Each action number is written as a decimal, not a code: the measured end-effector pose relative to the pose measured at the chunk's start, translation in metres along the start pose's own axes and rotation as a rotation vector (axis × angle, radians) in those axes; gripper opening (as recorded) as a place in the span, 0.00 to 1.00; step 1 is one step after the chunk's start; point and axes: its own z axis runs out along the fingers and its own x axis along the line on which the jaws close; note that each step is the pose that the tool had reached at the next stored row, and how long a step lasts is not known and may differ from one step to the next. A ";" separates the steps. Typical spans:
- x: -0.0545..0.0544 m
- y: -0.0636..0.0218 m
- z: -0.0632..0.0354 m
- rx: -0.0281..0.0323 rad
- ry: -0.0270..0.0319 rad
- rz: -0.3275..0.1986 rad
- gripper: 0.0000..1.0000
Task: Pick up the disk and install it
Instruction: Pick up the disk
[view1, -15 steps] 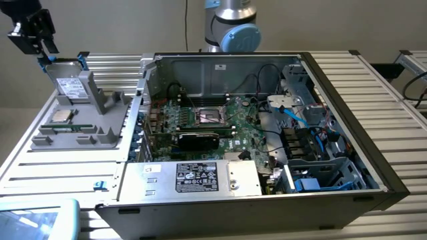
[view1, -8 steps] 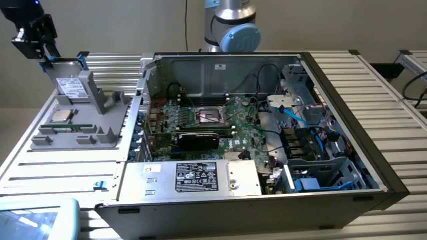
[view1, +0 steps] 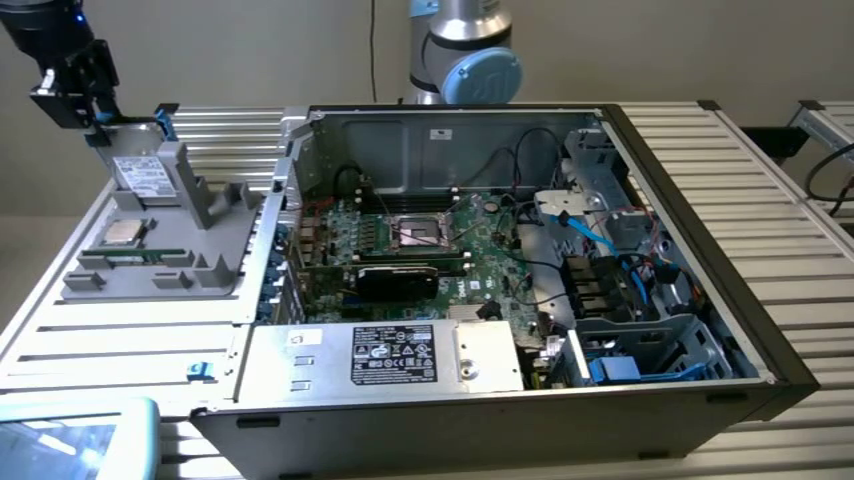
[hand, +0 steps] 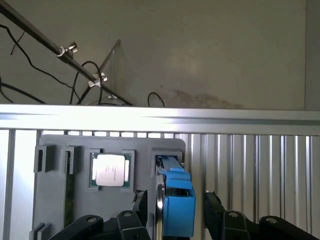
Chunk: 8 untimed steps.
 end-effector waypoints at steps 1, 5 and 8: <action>0.000 0.0002 0.0012 0.0000 -0.0002 0.000 0.57; 0.002 0.0001 0.0063 0.0002 -0.0068 0.000 0.57; 0.002 0.0000 0.0076 -0.0003 -0.0107 -0.001 0.57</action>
